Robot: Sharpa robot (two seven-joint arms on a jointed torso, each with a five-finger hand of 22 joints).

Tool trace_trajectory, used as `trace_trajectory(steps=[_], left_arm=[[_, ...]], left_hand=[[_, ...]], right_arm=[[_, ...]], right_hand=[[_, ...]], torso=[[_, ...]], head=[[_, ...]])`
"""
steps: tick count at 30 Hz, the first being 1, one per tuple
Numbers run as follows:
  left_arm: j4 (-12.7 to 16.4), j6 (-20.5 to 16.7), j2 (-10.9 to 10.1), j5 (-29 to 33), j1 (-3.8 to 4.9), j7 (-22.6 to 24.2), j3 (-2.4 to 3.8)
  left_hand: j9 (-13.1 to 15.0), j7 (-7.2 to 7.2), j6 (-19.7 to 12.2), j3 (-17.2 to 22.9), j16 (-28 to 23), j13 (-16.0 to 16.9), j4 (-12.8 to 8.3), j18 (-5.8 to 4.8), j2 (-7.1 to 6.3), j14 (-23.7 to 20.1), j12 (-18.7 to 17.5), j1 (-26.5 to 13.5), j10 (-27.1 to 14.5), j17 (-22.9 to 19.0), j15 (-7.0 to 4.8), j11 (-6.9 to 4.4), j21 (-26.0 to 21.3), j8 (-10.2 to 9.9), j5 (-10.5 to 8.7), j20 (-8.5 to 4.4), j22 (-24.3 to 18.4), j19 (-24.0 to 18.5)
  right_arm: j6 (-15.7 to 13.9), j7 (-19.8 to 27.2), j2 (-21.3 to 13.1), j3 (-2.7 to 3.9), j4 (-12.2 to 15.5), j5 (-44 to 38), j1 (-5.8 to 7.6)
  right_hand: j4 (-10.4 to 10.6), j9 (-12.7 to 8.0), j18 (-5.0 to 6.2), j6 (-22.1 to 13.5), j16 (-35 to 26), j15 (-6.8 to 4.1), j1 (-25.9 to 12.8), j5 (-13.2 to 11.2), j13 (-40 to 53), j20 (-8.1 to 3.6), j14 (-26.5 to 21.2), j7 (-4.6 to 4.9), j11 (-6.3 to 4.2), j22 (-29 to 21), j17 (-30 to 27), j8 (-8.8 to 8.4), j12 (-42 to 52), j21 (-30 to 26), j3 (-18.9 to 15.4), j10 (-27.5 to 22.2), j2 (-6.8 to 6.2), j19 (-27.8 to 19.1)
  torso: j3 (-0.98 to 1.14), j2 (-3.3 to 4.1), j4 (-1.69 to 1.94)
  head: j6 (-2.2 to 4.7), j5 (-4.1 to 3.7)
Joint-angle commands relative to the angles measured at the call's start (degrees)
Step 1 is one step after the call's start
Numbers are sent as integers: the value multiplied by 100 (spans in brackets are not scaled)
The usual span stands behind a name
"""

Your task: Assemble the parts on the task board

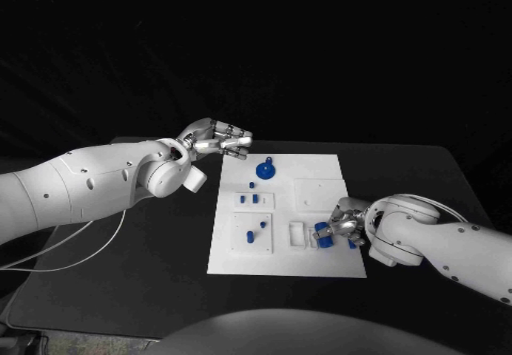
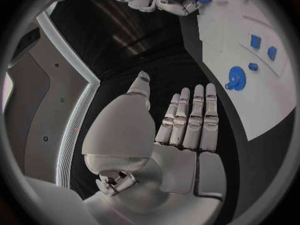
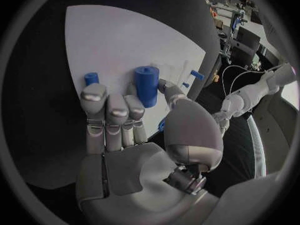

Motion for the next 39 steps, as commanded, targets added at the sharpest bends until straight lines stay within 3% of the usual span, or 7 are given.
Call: trace_trajectory(steps=[1, 2, 11, 23, 26, 32, 39], left_arm=[[-9, 92, 9, -12, 1, 7, 3], [-14, 93, 10, -12, 1, 4, 3], [-42, 106, 20, -12, 1, -18, 2], [-44, 132, 22, -12, 2, -43, 0], [-45, 135, 24, -12, 2, -47, 0], [-46, 149, 35, -12, 2, -56, -1], [-45, 167, 39, -12, 2, -64, -1]], left_hand=[[-10, 27, -28, 11, -3, 3, -23, -64, -4, 20, -23, -5, -7, -2, -1, 30, 3, -9, -23, -22, 5, -24], [-10, 27, -28, 11, -3, 3, -23, -64, -4, 20, -23, -5, -7, -2, -1, 30, 3, -9, -23, -22, 5, -24], [-9, 29, -18, 16, -4, 3, -26, -66, -3, 9, -23, 1, -17, -3, 3, 32, 1, -8, -21, -19, 4, -30], [-9, 18, -24, 33, -4, 3, -76, -61, 45, 2, -23, -30, -27, -2, 6, 17, 2, -9, -11, -14, 5, -35], [-9, 18, -24, 33, -4, 3, -76, -61, 45, 2, -23, -30, -27, -2, 6, 17, 2, -9, -11, -14, 5, -35], [-9, 15, -16, 38, -5, 3, -74, -60, 47, 1, -23, -34, -25, -2, 7, 15, 3, -7, -10, -14, 5, -36], [-9, 15, -16, 38, -5, 3, -74, -60, 47, 1, -23, -34, -25, -2, 7, 15, 3, -7, -10, -14, 5, -36]], right_arm=[[-373, -151, -62, -50, -5, 759, 1], [-418, -150, -84, -50, 23, 892, 29], [-527, -155, -223, -44, 258, 1692, 311], [-182, -203, -115, -39, 352, 1673, 503], [-19, -223, -44, -40, 309, 1482, 516], [212, -249, 130, -51, 216, 1117, 527], [255, -255, 297, -83, 134, 784, 530]], right_hand=[[-852, -3029, 17, 78, -35, -32, 279, -252, -20, -22, 7, -7, -94, 8, -9, 7, -39, -10, 767, -68, 359, 300], [-846, -3039, 16, 106, -40, -35, 294, -403, -28, -24, 7, -20, -100, 8, -12, 6, -46, -19, 720, -62, 380, 301], [-826, -3127, 8, 148, -53, -42, 302, -419, -64, -32, 9, -37, -108, 11, -21, 6, -81, -53, 575, -58, 407, 302], [-803, -3201, 5, 159, -55, -38, 346, -840, -119, -30, 9, -43, -105, 8, -15, 6, -144, -107, 403, -67, 475, 297], [-730, -3228, 3, 149, -63, -33, 317, -1066, -150, -26, 7, -45, -103, 11, -14, 6, -178, -119, 308, -66, 491, 295], [-439, -3265, 4, 198, -93, -31, 256, -1785, -254, -23, 8, -75, -103, 5, -21, 7, -286, -162, 5, -54, 539, 296], [-82, -3254, -9, 330, -125, -49, 227, -2016, -308, -40, 13, -118, -125, -1, -22, 10, -299, -195, -114, -30, 516, 301]], torso=[[1, -2, -1], [1, -2, -1], [-6, 2, 0], [-9, 2, 4], [-13, 0, 5], [-10, 3, 5], [-5, 8, 4]], head=[[6, 1], [6, 1], [18, -14], [-3, 12], [-10, 13], [-13, 25], [-18, 32]])
